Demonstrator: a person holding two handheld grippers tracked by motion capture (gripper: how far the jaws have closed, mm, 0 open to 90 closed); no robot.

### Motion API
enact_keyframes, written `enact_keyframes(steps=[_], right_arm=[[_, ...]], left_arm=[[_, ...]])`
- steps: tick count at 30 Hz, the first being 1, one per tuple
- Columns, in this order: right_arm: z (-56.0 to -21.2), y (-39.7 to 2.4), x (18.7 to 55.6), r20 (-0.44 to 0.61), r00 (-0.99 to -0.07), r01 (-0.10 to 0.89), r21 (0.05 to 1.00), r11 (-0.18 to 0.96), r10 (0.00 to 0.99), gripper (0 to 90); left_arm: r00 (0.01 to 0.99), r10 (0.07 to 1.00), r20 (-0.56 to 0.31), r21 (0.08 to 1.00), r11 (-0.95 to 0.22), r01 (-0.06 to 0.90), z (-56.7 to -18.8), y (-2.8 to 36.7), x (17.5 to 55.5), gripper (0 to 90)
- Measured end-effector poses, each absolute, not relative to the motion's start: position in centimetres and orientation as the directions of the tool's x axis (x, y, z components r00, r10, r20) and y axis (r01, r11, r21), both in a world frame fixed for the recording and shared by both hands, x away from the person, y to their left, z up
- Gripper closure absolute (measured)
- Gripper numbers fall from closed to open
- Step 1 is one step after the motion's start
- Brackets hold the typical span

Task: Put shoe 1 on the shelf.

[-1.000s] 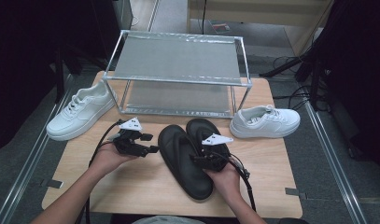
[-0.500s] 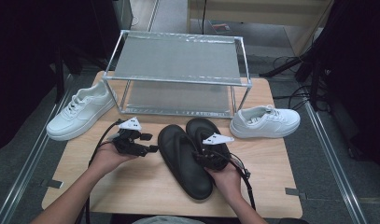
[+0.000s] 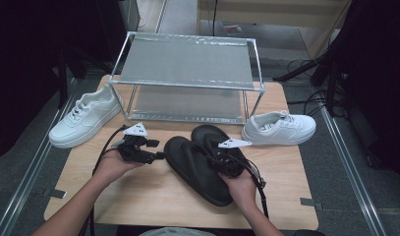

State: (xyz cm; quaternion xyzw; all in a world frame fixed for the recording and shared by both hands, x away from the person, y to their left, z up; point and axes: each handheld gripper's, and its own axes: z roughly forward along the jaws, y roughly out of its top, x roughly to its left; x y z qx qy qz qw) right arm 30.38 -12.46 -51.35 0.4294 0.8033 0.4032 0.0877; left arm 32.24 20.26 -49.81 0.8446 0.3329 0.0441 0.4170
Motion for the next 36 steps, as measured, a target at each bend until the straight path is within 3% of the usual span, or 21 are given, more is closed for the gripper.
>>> enact_keyframes(steps=[21, 36], right_arm=[[-49.3, -13.0, 32.0, 0.202, -0.625, 0.587, 0.758, 0.284, 0.754, 75.0], [-48.6, -11.4, 35.5, 0.242, -0.620, 0.590, 0.771, 0.240, 0.747, 74.8]], left_arm=[[0.753, 0.627, -0.199, 0.723, -0.425, 0.545, -50.0, 21.5, 31.5, 37.2], [0.726, 0.660, -0.195, 0.726, -0.400, 0.559, -50.3, 23.0, 29.7, 36.9]])
